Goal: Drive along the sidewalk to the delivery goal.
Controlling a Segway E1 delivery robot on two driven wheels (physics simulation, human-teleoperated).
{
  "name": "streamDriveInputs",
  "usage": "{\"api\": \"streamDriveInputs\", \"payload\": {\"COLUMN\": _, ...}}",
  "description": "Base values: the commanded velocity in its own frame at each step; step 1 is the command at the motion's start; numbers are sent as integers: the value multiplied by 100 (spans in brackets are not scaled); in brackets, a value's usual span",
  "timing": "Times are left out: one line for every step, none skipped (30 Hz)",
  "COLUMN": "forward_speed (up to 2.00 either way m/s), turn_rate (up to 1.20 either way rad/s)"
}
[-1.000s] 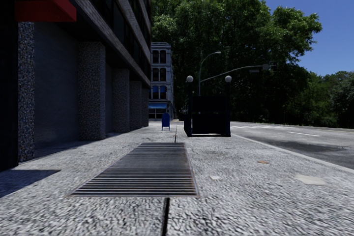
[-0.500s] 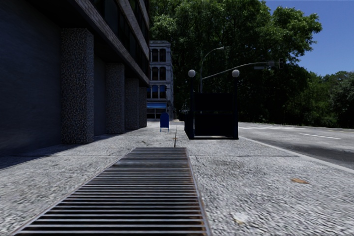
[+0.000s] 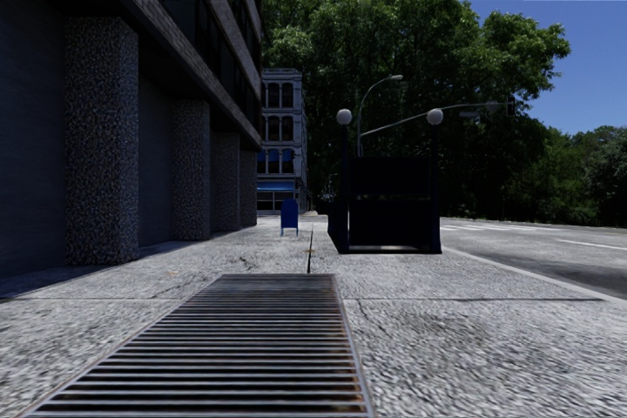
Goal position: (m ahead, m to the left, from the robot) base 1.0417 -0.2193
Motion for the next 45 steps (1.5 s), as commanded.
{"api": "streamDriveInputs", "payload": {"forward_speed": 189, "turn_rate": 0}}
{"api": "streamDriveInputs", "payload": {"forward_speed": 176, "turn_rate": 0}}
{"api": "streamDriveInputs", "payload": {"forward_speed": 153, "turn_rate": 0}}
{"api": "streamDriveInputs", "payload": {"forward_speed": 153, "turn_rate": 0}}
{"api": "streamDriveInputs", "payload": {"forward_speed": 137, "turn_rate": 0}}
{"api": "streamDriveInputs", "payload": {"forward_speed": 131, "turn_rate": 0}}
{"api": "streamDriveInputs", "payload": {"forward_speed": 131, "turn_rate": 0}}
{"api": "streamDriveInputs", "payload": {"forward_speed": 126, "turn_rate": 0}}
{"api": "streamDriveInputs", "payload": {"forward_speed": 121, "turn_rate": 0}}
{"api": "streamDriveInputs", "payload": {"forward_speed": 120, "turn_rate": 0}}
{"api": "streamDriveInputs", "payload": {"forward_speed": 120, "turn_rate": 0}}
{"api": "streamDriveInputs", "payload": {"forward_speed": 119, "turn_rate": 0}}
{"api": "streamDriveInputs", "payload": {"forward_speed": 119, "turn_rate": 0}}
{"api": "streamDriveInputs", "payload": {"forward_speed": 118, "turn_rate": 0}}
{"api": "streamDriveInputs", "payload": {"forward_speed": 118, "turn_rate": 0}}
{"api": "streamDriveInputs", "payload": {"forward_speed": 116, "turn_rate": 0}}
{"api": "streamDriveInputs", "payload": {"forward_speed": 108, "turn_rate": 0}}
{"api": "streamDriveInputs", "payload": {"forward_speed": 88, "turn_rate": 0}}
{"api": "streamDriveInputs", "payload": {"forward_speed": 88, "turn_rate": 0}}
{"api": "streamDriveInputs", "payload": {"forward_speed": 59, "turn_rate": 0}}
{"api": "streamDriveInputs", "payload": {"forward_speed": 19, "turn_rate": 0}}
{"api": "streamDriveInputs", "payload": {"forward_speed": 0, "turn_rate": 0}}
{"api": "streamDriveInputs", "payload": {"forward_speed": 0, "turn_rate": 0}}
{"api": "streamDriveInputs", "payload": {"forward_speed": 0, "turn_rate": 0}}
{"api": "streamDriveInputs", "payload": {"forward_speed": 0, "turn_rate": 0}}
{"api": "streamDriveInputs", "payload": {"forward_speed": 0, "turn_rate": 0}}
{"api": "streamDriveInputs", "payload": {"forward_speed": 0, "turn_rate": 0}}
{"api": "streamDriveInputs", "payload": {"forward_speed": 0, "turn_rate": 0}}
{"api": "streamDriveInputs", "payload": {"forward_speed": 0, "turn_rate": 0}}
{"api": "streamDriveInputs", "payload": {"forward_speed": 0, "turn_rate": 0}}
{"api": "streamDriveInputs", "payload": {"forward_speed": 0, "turn_rate": 0}}
{"api": "streamDriveInputs", "payload": {"forward_speed": 0, "turn_rate": 0}}
{"api": "streamDriveInputs", "payload": {"forward_speed": 0, "turn_rate": 0}}
{"api": "streamDriveInputs", "payload": {"forward_speed": 0, "turn_rate": 0}}
{"api": "streamDriveInputs", "payload": {"forward_speed": 0, "turn_rate": 0}}
{"api": "streamDriveInputs", "payload": {"forward_speed": 0, "turn_rate": 0}}
{"api": "streamDriveInputs", "payload": {"forward_speed": 0, "turn_rate": 0}}
{"api": "streamDriveInputs", "payload": {"forward_speed": 0, "turn_rate": 0}}
{"api": "streamDriveInputs", "payload": {"forward_speed": 0, "turn_rate": 0}}
{"api": "streamDriveInputs", "payload": {"forward_speed": 0, "turn_rate": 0}}
{"api": "streamDriveInputs", "payload": {"forward_speed": 0, "turn_rate": 0}}
{"api": "streamDriveInputs", "payload": {"forward_speed": 0, "turn_rate": 0}}
{"api": "streamDriveInputs", "payload": {"forward_speed": 0, "turn_rate": 0}}
{"api": "streamDriveInputs", "payload": {"forward_speed": 0, "turn_rate": 0}}
{"api": "streamDriveInputs", "payload": {"forward_speed": 0, "turn_rate": 0}}
